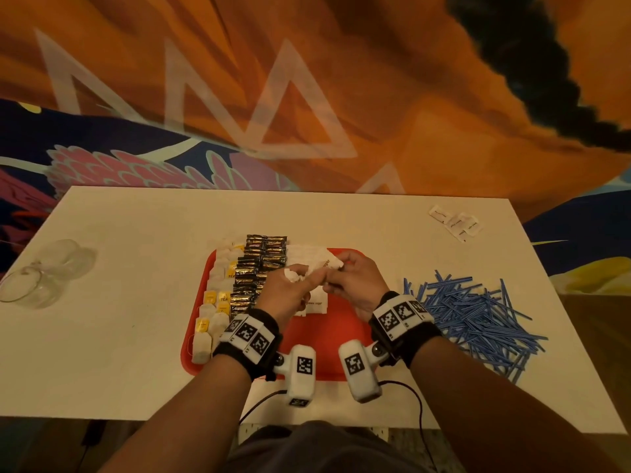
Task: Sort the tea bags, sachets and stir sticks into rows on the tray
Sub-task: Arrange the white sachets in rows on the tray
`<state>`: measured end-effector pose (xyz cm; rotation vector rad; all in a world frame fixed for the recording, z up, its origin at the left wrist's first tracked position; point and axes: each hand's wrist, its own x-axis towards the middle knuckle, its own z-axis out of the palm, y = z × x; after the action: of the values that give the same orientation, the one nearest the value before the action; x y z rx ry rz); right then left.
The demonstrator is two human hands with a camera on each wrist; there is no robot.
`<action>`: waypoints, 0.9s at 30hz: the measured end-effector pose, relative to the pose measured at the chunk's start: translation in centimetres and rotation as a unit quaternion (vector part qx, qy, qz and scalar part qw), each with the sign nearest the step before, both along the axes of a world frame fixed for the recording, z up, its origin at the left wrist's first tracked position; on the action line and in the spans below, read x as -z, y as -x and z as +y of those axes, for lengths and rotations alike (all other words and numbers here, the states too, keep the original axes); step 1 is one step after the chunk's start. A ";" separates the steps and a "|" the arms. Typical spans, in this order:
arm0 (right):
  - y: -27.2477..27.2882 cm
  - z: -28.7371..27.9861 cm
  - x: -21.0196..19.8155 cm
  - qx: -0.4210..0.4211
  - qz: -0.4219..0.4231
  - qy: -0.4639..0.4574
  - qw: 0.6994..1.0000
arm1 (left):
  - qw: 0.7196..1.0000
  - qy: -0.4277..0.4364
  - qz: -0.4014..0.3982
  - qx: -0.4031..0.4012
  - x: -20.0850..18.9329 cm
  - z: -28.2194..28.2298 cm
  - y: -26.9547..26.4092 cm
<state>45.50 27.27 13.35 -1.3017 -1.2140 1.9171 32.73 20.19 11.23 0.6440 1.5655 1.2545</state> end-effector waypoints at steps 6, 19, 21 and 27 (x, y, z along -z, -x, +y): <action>-0.5 0.3 0.1 -0.021 -0.041 0.005 0.999 | 1.000 -0.010 -0.001 -0.024 0.3 -0.2 0.7; 0.7 -1.0 1.5 -0.009 -0.011 0.033 0.999 | 0.995 0.025 -0.038 -0.090 1.1 -1.0 0.7; 0.7 -1.1 2.0 -0.010 -0.024 0.023 0.999 | 0.991 0.034 -0.067 -0.112 1.1 -1.0 0.7; 0.2 -1.8 3.9 -0.067 -0.110 -0.045 0.991 | 0.993 0.024 0.084 -0.086 2.1 -1.8 1.5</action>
<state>45.29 25.44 9.48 -1.4452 -1.5140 1.8212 31.24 18.42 9.14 0.6070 1.8160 1.3118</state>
